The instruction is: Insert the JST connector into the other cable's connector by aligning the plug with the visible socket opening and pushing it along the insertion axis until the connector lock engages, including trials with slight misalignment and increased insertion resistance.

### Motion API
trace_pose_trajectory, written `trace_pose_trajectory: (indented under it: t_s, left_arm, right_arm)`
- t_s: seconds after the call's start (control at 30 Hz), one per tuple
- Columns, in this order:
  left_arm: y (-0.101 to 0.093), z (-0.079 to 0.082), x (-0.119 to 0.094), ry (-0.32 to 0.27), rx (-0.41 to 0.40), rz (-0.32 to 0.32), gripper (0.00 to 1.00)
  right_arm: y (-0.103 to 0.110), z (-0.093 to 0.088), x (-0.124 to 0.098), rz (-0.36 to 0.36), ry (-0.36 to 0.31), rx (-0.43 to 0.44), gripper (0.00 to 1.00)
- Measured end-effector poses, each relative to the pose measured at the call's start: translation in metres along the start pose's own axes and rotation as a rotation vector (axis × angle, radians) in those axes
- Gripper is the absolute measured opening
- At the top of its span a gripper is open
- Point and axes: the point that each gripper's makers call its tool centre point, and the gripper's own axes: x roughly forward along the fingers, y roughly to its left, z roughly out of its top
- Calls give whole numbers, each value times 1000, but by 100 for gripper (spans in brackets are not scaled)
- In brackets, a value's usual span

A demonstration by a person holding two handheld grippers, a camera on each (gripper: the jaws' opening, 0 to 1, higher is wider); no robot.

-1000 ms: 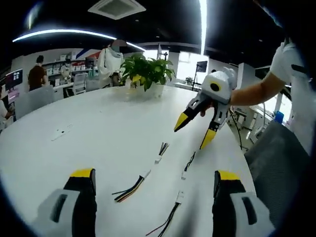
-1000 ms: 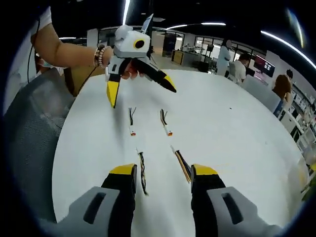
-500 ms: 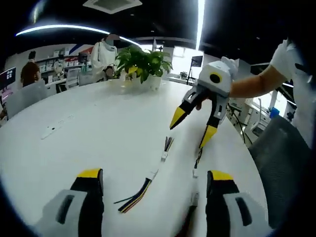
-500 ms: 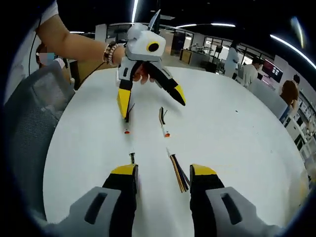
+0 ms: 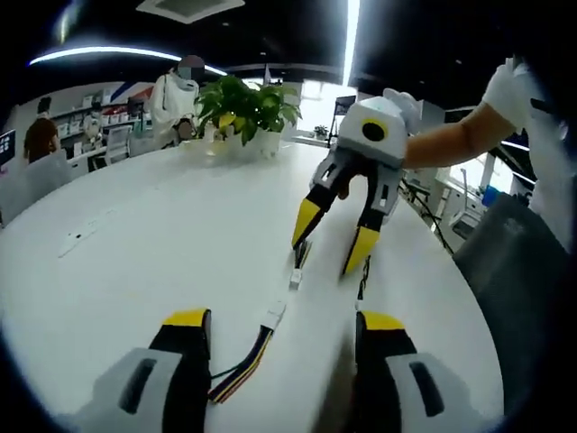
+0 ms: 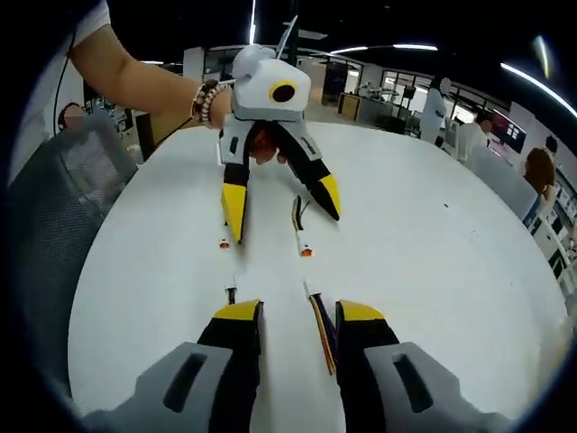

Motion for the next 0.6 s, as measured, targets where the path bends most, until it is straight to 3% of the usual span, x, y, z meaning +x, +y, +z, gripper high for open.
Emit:
trace_pose_trajectory:
  t_s: [0.23, 0.43, 0.6]
  left_arm:
    - [-6, 2, 3, -21, 12, -39, 43]
    - [-3, 3, 3, -35, 9, -42, 38]
    - [-3, 3, 3, -42, 14, -49, 26]
  right_arm:
    - [-3, 1, 7, 20, -26, 2, 25]
    - [-6, -1, 11, 31, -33, 3, 21]
    - [-7, -1, 12, 40, -47, 5, 18]
